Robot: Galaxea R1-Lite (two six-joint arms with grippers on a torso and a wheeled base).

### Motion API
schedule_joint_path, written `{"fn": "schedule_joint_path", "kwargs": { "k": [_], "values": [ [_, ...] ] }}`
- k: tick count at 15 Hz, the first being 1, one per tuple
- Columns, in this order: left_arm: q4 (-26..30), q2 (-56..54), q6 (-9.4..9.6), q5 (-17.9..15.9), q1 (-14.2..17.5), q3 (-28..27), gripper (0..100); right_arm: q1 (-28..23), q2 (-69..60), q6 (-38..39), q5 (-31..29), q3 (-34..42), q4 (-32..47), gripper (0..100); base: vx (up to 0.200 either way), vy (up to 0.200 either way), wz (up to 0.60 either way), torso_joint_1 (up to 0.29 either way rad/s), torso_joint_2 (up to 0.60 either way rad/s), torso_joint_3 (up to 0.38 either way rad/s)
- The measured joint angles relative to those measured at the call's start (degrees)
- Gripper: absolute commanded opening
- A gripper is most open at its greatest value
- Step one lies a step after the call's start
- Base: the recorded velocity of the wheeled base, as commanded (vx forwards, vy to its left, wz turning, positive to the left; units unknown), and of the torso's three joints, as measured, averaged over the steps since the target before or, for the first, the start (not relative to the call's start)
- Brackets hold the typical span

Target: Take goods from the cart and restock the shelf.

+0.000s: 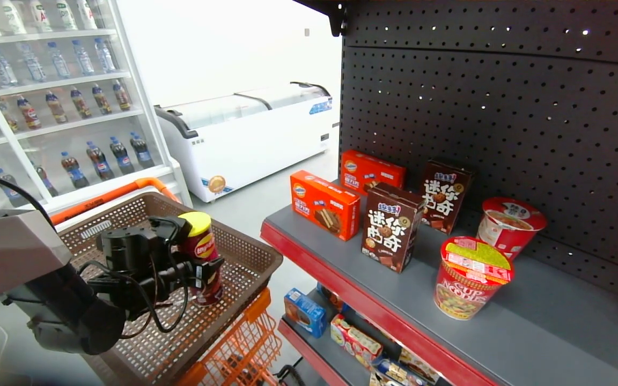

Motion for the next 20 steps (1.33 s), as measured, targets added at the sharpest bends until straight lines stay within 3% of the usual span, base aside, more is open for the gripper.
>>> {"fn": "schedule_joint_path", "kwargs": {
  "k": [3, 7, 10, 13, 18, 20],
  "values": [
    [0.4, 0.0, 0.27, 0.2, -0.2, 0.1, 0, 0.0, 0.0, 0.0, 0.0, 0.0, 0.0, 100, 0.000, 0.000, 0.00, 0.000, 0.00, 0.000],
    [1.5, -2.6, 0.16, 4.9, -1.0, 2.3, 0, 0.0, 0.0, 0.0, 0.0, 0.0, 0.0, 100, 0.000, 0.000, 0.00, 0.000, 0.00, 0.000],
    [10.7, -8.4, -0.01, 4.6, -1.0, 1.3, 0, 0.0, 0.0, 0.0, 0.0, 0.0, 0.0, 100, 0.000, 0.000, 0.00, 0.000, 0.00, 0.000],
    [20.3, -15.2, -0.09, 2.7, -1.2, -3.9, 0, 0.0, 0.0, 0.0, 0.0, 0.0, 0.0, 100, 0.000, 0.000, 0.00, 0.000, 0.00, 0.000],
    [23.1, -24.1, -1.01, 2.5, -3.7, -5.3, 0, 0.0, 0.0, 0.0, 0.0, 0.0, 0.0, 100, 0.000, 0.000, 0.00, 0.000, 0.00, 0.000],
    [30.7, -28.0, -0.99, 2.5, -4.2, -6.1, 0, 0.0, 0.0, 0.0, 0.0, 0.0, 0.0, 100, 0.000, 0.000, 0.00, 0.000, 0.00, 0.000]
  ]
}}
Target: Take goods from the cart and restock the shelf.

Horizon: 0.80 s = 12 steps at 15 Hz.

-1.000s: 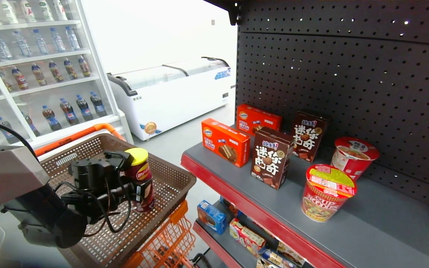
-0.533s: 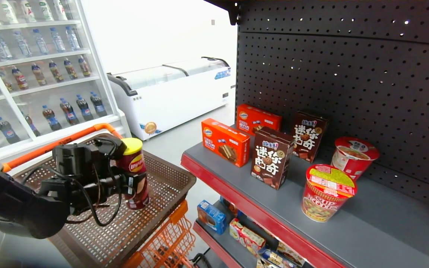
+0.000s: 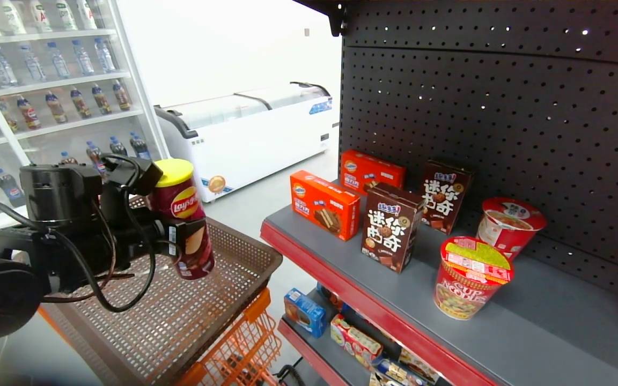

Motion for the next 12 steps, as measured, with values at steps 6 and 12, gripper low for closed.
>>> {"fn": "schedule_joint_path", "kwargs": {
  "k": [6, 12],
  "values": [
    [12.1, -13.2, 0.13, -2.7, -0.2, -0.1, 0, 0.0, 0.0, 0.0, 0.0, 0.0, 0.0, 100, 0.000, 0.000, 0.00, 0.000, 0.00, 0.000],
    [9.3, -17.1, 0.13, -3.3, -0.3, -2.7, 0, 0.0, 0.0, 0.0, 0.0, 0.0, 0.0, 100, 0.000, 0.000, 0.00, 0.000, 0.00, 0.000]
  ]
}}
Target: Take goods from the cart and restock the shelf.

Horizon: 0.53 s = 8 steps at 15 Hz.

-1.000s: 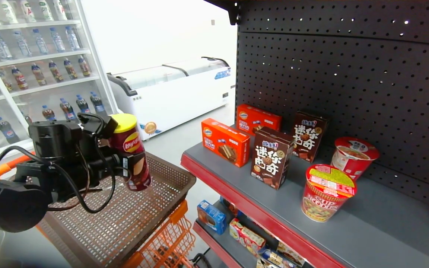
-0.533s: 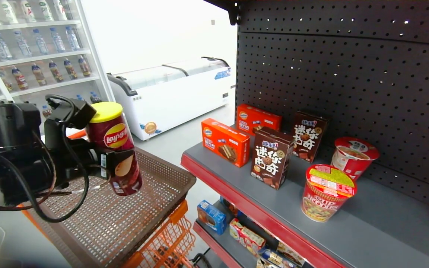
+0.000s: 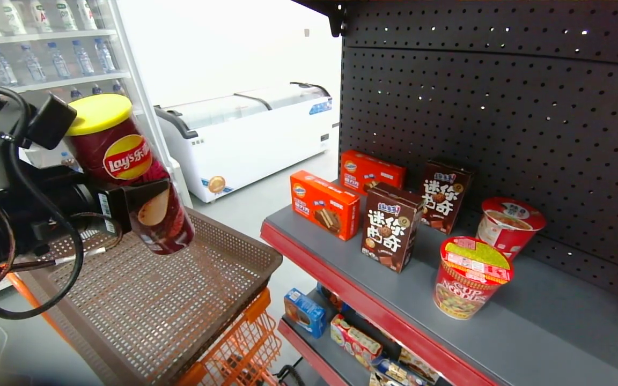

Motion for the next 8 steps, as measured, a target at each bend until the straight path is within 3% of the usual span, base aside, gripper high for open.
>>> {"fn": "schedule_joint_path", "kwargs": {
  "k": [8],
  "values": [
    [0.2, -4.4, 2.11, -0.3, -0.5, 4.4, 0, 0.0, 0.0, -0.1, 0.0, 0.0, 0.0, 100, 0.000, 0.000, 0.00, 0.000, 0.00, 0.000]
  ]
}}
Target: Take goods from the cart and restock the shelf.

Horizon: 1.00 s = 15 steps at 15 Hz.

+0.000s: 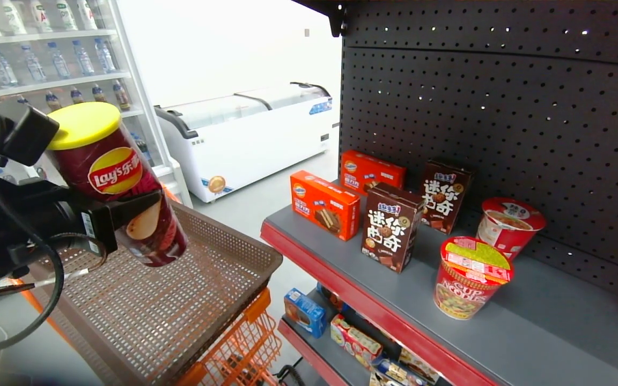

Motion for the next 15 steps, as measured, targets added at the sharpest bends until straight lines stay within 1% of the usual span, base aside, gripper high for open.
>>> {"fn": "schedule_joint_path", "kwargs": {
  "k": [6, 13, 15],
  "values": [
    [0.0, -1.8, 0.00, 0.0, -0.2, 1.5, 0, 0.0, 0.0, 0.0, 0.1, 0.0, 0.0, 100, 0.000, 0.000, 0.00, 0.000, 0.00, 0.000],
    [0.0, -2.1, 0.00, -0.1, -0.3, 1.8, 0, 0.0, 0.0, 0.0, 0.1, 0.0, 0.0, 100, 0.000, 0.000, -0.60, 0.003, 0.00, 0.004],
    [0.0, -2.1, -0.02, -0.1, -0.3, 1.8, 0, 0.0, 0.0, 0.0, 0.1, 0.0, 0.0, 100, 0.000, 0.000, 0.00, 0.000, 0.00, 0.000]
  ]
}}
